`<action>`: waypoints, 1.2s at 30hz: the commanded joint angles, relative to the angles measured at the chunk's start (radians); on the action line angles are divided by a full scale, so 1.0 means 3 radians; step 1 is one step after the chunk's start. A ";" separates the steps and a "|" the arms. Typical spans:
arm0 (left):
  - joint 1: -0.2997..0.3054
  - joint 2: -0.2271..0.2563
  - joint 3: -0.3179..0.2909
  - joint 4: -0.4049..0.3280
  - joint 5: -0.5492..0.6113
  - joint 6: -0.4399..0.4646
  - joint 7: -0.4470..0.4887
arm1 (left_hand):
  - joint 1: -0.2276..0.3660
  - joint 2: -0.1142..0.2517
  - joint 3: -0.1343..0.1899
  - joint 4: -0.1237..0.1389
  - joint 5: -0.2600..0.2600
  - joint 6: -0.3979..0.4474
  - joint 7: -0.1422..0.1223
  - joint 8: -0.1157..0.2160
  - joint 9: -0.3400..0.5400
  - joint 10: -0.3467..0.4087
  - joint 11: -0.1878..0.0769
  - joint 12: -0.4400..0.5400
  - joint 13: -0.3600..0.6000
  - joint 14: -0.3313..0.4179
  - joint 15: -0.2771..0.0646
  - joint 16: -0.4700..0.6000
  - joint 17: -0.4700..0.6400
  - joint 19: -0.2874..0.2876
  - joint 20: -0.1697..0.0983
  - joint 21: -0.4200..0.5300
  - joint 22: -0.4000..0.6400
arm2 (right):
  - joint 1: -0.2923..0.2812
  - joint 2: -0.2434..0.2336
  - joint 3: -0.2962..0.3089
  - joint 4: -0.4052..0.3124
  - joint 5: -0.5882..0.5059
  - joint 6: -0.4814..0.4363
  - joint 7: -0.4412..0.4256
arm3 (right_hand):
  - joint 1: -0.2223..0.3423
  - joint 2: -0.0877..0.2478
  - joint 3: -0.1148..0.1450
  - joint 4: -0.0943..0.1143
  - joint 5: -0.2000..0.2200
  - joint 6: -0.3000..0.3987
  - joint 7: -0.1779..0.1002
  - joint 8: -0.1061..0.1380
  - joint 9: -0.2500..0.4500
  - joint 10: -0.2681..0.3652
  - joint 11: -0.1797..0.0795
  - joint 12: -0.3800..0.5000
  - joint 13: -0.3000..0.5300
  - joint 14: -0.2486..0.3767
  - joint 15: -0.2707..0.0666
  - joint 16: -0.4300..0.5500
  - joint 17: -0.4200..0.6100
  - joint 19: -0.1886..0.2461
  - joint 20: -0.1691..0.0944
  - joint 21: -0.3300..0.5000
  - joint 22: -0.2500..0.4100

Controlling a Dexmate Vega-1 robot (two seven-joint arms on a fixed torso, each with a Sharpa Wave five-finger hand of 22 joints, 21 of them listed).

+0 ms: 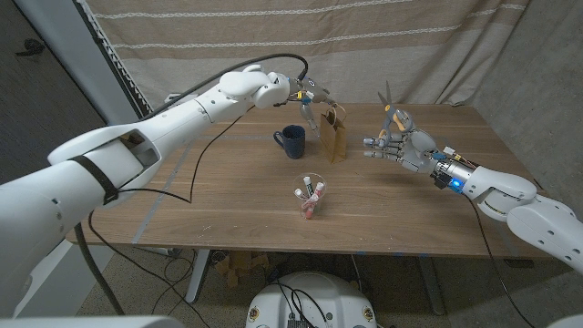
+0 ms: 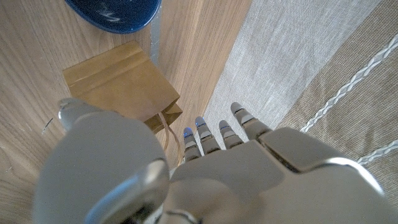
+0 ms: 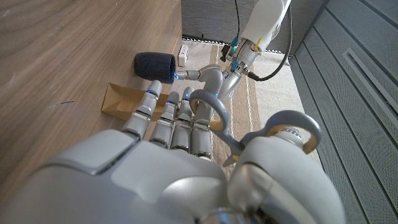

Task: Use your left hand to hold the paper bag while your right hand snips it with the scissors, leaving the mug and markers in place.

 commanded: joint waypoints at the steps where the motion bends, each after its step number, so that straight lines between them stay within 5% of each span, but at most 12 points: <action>1: -0.0026 -0.0031 0.0042 0.0106 -0.0023 -0.0016 0.0057 | 0.0010 0.0037 0.0011 0.0005 -0.0012 0.0033 -0.0024 0.0021 0.0013 0.0026 -0.0021 0.0019 0.0006 0.0006 -0.0365 0.0011 0.0012 0.0034 -0.0281 -0.0013 0.0000 | -0.0004 -0.0006 0.0003 -0.0030 -0.0004 -0.0012 -0.0048 | 0.0021 0.0029 -0.0014 -0.0016 -0.0013 -0.0004 0.0018 0.0014 0.0011 0.0031 0.0015 -0.0016 0.0004 0.0039 0.0011 -0.0025 0.0001 0.0027 0.0001 -0.0014 0.0000; 36: -0.0094 -0.0105 0.0166 0.0288 -0.0054 -0.0119 0.0094 | 0.0197 0.0175 0.0105 -0.0068 0.0048 0.0151 -0.0106 0.0045 0.0008 0.0117 -0.0070 0.0042 0.0002 0.0069 -0.0436 0.0021 0.0007 0.0066 -0.0356 -0.0012 0.0000 | -0.0127 0.0002 0.0079 -0.0153 -0.0010 -0.0038 -0.0180 | 0.0029 0.0043 -0.0014 -0.0023 -0.0022 -0.0001 0.0019 0.0011 0.0007 0.0034 0.0005 -0.0043 0.0006 0.0054 0.0006 -0.0052 0.0002 0.0045 0.0005 -0.0072 0.0002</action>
